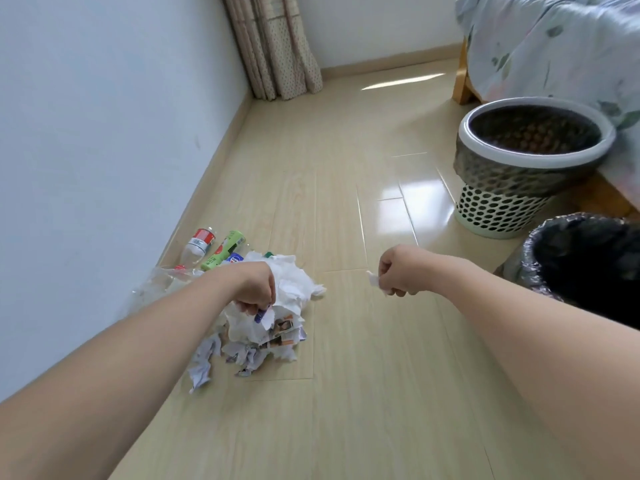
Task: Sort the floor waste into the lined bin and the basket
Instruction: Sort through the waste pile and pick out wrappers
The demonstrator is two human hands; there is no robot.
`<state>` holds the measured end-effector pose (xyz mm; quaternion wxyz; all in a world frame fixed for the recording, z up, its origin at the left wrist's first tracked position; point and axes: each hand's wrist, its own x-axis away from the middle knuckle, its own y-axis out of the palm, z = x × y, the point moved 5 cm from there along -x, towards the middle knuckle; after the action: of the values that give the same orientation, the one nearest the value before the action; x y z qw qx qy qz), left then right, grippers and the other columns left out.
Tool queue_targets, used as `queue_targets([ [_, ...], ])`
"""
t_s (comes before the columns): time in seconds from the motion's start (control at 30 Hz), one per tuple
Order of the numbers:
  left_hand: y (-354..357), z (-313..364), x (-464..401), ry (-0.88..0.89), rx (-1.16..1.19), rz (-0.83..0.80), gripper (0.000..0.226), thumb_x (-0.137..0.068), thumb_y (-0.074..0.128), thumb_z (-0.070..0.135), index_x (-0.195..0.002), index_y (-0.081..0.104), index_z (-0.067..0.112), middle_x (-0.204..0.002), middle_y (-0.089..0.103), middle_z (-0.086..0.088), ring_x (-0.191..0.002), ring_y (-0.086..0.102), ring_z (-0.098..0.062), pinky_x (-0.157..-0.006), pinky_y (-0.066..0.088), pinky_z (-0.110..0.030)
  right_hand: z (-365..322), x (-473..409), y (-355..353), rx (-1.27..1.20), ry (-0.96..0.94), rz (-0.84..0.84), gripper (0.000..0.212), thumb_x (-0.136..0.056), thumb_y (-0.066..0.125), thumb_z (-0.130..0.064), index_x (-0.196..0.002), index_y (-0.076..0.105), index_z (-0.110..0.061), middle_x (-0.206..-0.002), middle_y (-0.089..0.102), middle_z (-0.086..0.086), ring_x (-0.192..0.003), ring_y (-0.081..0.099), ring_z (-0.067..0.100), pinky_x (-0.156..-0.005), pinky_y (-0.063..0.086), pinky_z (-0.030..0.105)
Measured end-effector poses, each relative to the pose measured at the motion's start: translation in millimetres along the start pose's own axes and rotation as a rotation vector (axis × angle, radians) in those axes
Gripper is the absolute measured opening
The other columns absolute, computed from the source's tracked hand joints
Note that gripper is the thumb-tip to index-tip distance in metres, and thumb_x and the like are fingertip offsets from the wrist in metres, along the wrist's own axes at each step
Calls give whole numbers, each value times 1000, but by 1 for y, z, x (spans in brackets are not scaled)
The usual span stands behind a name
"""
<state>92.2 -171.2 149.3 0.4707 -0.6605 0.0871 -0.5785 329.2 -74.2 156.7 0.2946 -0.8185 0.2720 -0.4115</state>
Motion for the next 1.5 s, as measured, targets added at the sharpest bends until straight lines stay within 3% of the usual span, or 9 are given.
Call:
queue_targets([
  [0.3,18,37,-7,5,-28,-9,5,-81,55,5,-83,59,7,-70,69,-11,-60,62,-23,-66,57,-34,-5,-2,-3,-12,-82,-48,8,-82,55,-20,-80,61,-13,-73,61,5,-68,49,25,-68,44,30],
  [0.47,26,33,-13,26,-14,-2,22,-81,42,3,-88,62,8,-71,72,-11,-58,62,-22,-62,54,-31,-14,-11,4,20,-102,-65,6,-78,56,-15,-81,62,-14,-76,63,6,-70,53,24,-67,45,30],
  [0.53,27,29,-14,14,2,-17,22,-84,44,-3,-92,61,7,-63,70,-9,-56,63,-21,-58,55,-27,-16,-14,6,16,-107,-62,7,-77,56,-14,-80,62,-14,-75,64,6,-69,53,24,-66,44,30],
  [0.7,29,15,-15,13,54,-52,13,-90,47,-4,-94,59,1,-75,71,-19,-67,70,-29,-56,57,-29,-14,-21,11,20,-79,-66,6,-77,57,-15,-80,62,-13,-74,63,7,-68,51,23,-65,44,30],
  [0.83,28,8,-15,36,-6,-27,21,-95,43,10,-100,63,6,-69,71,-9,-56,67,-19,-55,52,-24,-16,-25,15,36,-69,-61,5,-78,57,-17,-78,61,-13,-71,63,6,-66,50,24,-63,43,30],
  [0.97,24,8,-17,128,-113,96,24,-94,52,12,-106,72,15,-82,63,1,-77,59,-17,-69,48,-25,-23,-25,19,71,-67,-67,3,-77,57,-13,-78,60,-13,-71,63,5,-64,49,23,-60,41,27],
  [1.03,25,8,-18,140,-88,111,27,-92,51,6,-108,69,18,-81,64,2,-76,60,-16,-73,51,-28,-28,-25,22,92,-76,-75,5,-79,56,-14,-79,61,-13,-72,63,5,-65,49,23,-61,41,27],
  [1.3,19,13,-9,124,-46,141,16,-96,44,8,-98,59,8,-85,74,-9,-62,63,-18,-51,48,-23,-36,-27,29,125,-123,-84,6,-82,54,-13,-80,60,-13,-86,72,10,-72,58,21,-68,45,30],
  [1.5,-2,97,2,323,326,230,10,-87,55,11,-87,64,10,-70,71,-1,-52,58,-11,-48,46,-22,5,-10,-31,54,-18,31,10,-78,59,-5,-85,63,-12,-89,74,9,-74,63,21,-71,52,31],
])
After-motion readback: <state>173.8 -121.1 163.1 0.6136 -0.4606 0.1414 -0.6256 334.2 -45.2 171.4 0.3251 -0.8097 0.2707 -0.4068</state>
